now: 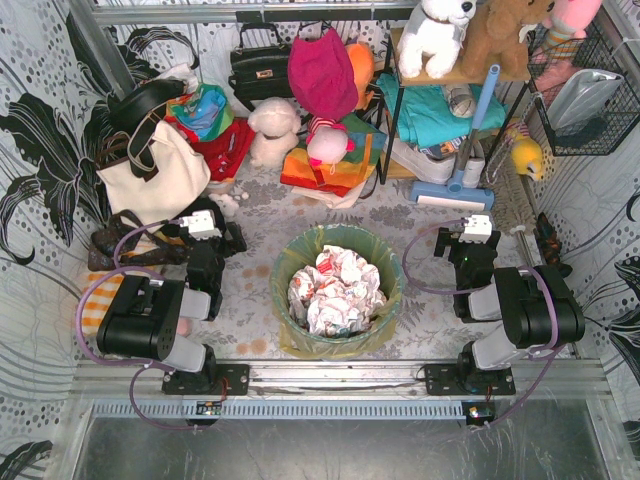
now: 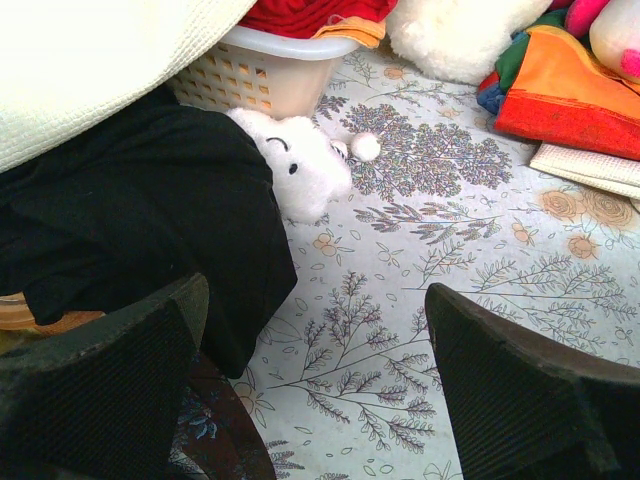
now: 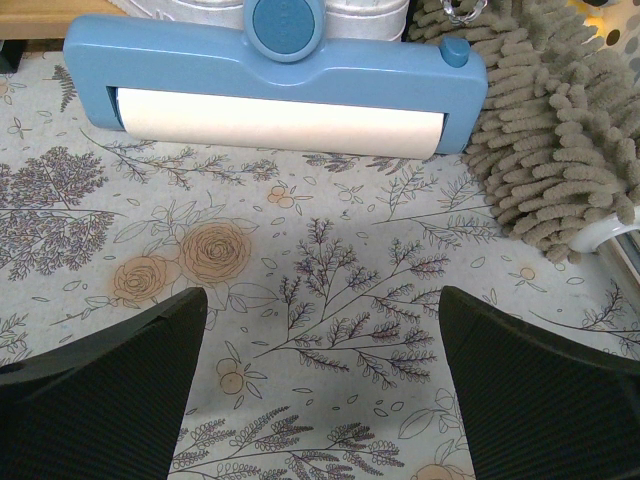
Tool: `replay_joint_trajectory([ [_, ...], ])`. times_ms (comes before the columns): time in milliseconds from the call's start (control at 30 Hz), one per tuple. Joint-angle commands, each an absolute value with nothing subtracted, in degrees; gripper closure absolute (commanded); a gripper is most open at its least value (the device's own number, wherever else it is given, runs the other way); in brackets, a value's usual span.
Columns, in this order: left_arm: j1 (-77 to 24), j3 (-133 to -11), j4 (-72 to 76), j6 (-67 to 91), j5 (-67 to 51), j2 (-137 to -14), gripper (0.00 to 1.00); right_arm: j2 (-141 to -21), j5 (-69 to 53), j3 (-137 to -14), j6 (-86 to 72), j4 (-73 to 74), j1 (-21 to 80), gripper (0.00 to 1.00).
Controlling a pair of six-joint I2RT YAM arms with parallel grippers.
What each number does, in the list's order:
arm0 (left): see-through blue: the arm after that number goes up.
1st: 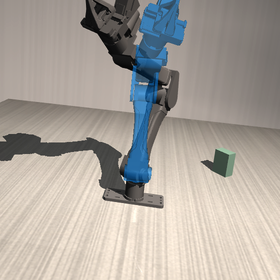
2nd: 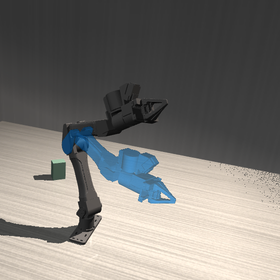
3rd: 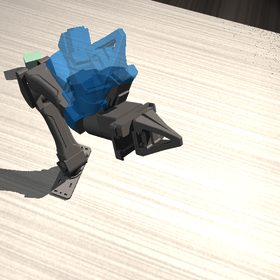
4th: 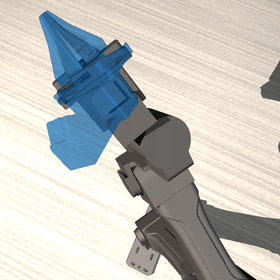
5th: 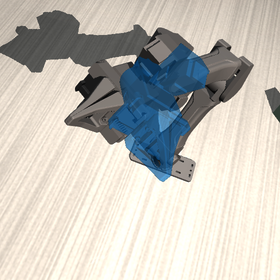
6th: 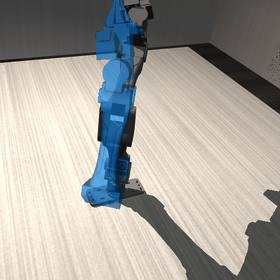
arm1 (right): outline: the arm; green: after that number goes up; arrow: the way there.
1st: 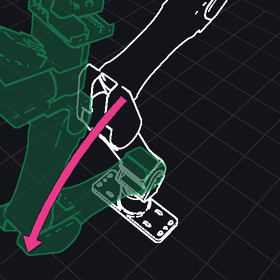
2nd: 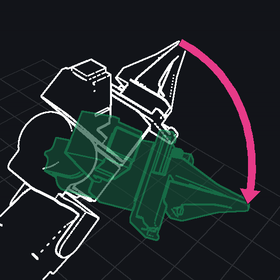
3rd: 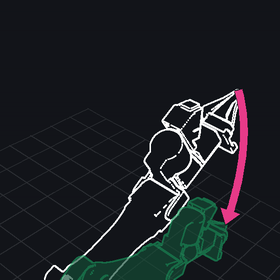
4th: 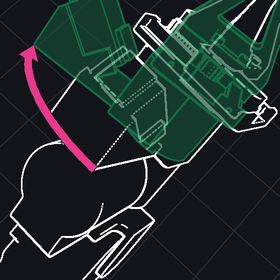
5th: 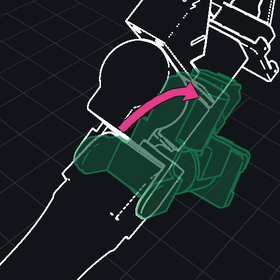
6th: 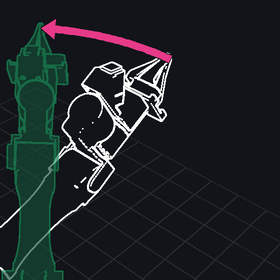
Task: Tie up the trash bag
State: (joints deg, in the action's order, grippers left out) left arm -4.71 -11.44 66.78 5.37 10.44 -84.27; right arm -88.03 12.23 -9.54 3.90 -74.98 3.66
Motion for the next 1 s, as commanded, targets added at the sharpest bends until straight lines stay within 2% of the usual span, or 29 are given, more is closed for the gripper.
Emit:
replay_joint_trajectory([
  [0,-4.2,-12.3,69.2,5.4,10.3,-84.2,0.02,-88.4,12.9,-10.5,2.7,-76.2,3.2,0.03],
  [533,-4.2,-12.1,69.5,5.2,10.4,-84.1,0.02,-88.4,14.0,-10.4,3.0,-76.7,3.3,0.03],
  [733,-4.3,-12.6,67.6,4.3,9.4,-82.8,0.02,-84.9,13.9,-10.6,3.1,-73.5,3.3,0.03],
  [833,-4.8,-12.6,65.5,4.4,11.5,-80.0,0.02,-80.0,14.1,-12.2,3.2,-66.3,3.3,0.03],
  [967,-8.3,-13.6,59.8,3.7,20.5,-74.6,0.02,-71.4,13.2,-17.3,2.2,-50.0,3.3,0.03],
])
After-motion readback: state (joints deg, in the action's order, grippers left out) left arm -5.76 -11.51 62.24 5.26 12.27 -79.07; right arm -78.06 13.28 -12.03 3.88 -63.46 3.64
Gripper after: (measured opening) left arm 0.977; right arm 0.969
